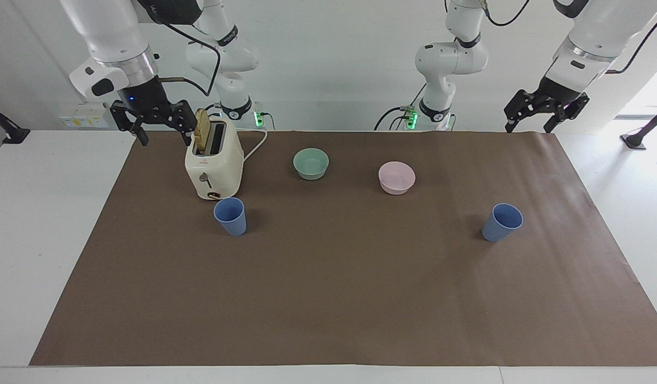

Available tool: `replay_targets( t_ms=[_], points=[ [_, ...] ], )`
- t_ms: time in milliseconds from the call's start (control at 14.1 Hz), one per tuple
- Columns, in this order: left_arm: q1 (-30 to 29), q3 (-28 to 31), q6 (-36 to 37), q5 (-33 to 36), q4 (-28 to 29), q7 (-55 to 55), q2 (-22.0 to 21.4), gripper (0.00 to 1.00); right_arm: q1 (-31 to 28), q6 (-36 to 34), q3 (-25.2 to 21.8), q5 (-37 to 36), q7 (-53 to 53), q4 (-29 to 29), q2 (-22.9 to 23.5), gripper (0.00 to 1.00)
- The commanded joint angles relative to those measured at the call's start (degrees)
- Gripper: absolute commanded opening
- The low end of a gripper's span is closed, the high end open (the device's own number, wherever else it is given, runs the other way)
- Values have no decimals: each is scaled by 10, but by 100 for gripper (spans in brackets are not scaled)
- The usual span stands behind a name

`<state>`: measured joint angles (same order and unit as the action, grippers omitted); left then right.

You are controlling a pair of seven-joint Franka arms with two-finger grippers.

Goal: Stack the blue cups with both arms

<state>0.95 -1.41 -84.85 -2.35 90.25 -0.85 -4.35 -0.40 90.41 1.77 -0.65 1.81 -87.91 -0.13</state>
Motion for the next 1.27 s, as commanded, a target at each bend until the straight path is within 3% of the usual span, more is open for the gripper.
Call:
replay_targets(
  t_ms=[0,779,1204],
  points=[
    [-2,-1,2,11,8,-1,-12,100,-8,-7,4,14,6,6,1,100],
    [-27,4,-31,13,29,-4,-6,100,-8,-7,4,14,6,6,1,100],
    [-80,5,-239,14,178,-6,21,100,-8,-7,4,14,6,6,1,100]
  ],
)
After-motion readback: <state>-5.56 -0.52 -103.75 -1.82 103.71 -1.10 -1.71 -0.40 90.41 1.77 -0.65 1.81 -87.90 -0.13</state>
